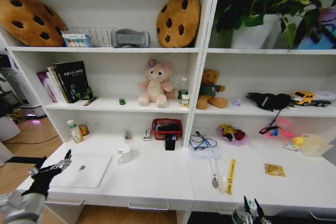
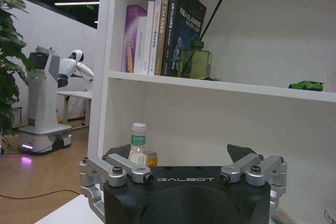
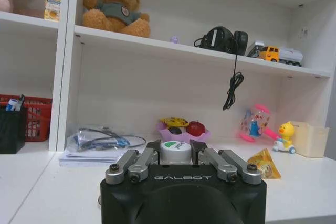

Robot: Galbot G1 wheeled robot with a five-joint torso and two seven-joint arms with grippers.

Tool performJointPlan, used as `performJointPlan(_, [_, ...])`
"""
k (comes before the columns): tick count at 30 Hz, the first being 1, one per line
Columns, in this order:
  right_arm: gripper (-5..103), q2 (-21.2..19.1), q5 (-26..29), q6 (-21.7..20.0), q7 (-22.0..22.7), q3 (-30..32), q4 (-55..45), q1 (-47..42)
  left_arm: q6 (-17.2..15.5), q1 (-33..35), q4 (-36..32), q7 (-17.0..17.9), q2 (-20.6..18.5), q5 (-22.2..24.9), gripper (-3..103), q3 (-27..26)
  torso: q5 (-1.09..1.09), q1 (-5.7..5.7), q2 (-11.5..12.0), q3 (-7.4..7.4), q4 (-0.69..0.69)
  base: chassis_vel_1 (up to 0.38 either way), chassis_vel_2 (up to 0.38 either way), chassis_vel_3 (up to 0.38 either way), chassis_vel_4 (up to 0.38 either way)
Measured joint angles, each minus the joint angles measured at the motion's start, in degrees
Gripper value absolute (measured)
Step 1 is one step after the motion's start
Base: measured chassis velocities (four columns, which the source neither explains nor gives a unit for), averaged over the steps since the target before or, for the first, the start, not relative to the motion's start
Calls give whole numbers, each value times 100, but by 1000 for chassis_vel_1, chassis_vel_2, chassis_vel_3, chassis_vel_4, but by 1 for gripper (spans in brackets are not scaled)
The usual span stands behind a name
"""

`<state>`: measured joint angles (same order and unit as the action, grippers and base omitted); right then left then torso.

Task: Organize the objects on the table.

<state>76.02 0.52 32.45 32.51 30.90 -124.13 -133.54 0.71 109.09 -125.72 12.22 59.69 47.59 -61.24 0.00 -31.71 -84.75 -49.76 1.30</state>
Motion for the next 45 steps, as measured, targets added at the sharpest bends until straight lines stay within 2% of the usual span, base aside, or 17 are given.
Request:
performJointPlan(8, [28, -34, 156, 172, 88, -114, 744, 106, 0, 0, 0, 0, 0, 0, 100, 0, 0, 0, 0, 0, 0, 0, 0, 0, 0])
performJointPlan(17, [28, -74, 41, 457, 146, -148, 1503, 259, 0, 0, 0, 0, 0, 0, 100, 0, 0, 0, 0, 0, 0, 0, 0, 0, 0])
performJointPlan(25, [28, -107, 77, 514, 135, -239, 2128, 627, 0, 0, 0, 0, 0, 0, 100, 0, 0, -1, 0, 0, 0, 0, 0, 0, 0])
performJointPlan(34, [28, -326, 358, 410, -255, -437, 3748, 2017, 0, 0, 0, 0, 0, 0, 100, 0, 1, -1, 0, -1, 0, 0, 0, 0, 0])
performJointPlan(39, [28, -396, 365, 417, -379, -587, 4329, 2476, 0, 0, 0, 0, 0, 0, 100, 0, 0, 0, 0, -1, 0, 0, 0, 0, 0])
performJointPlan(41, [28, -496, 351, 459, -480, -834, 4987, 2991, 0, 0, 0, 0, 0, 0, 100, 0, 0, 0, 0, -1, 1, 0, 0, 0, 0])
performJointPlan(45, [28, -581, 275, 470, -500, -1053, 5541, 3508, 0, 0, 0, 0, 0, 0, 100, 0, 0, 0, 0, -1, 0, 0, 0, 0, 0])
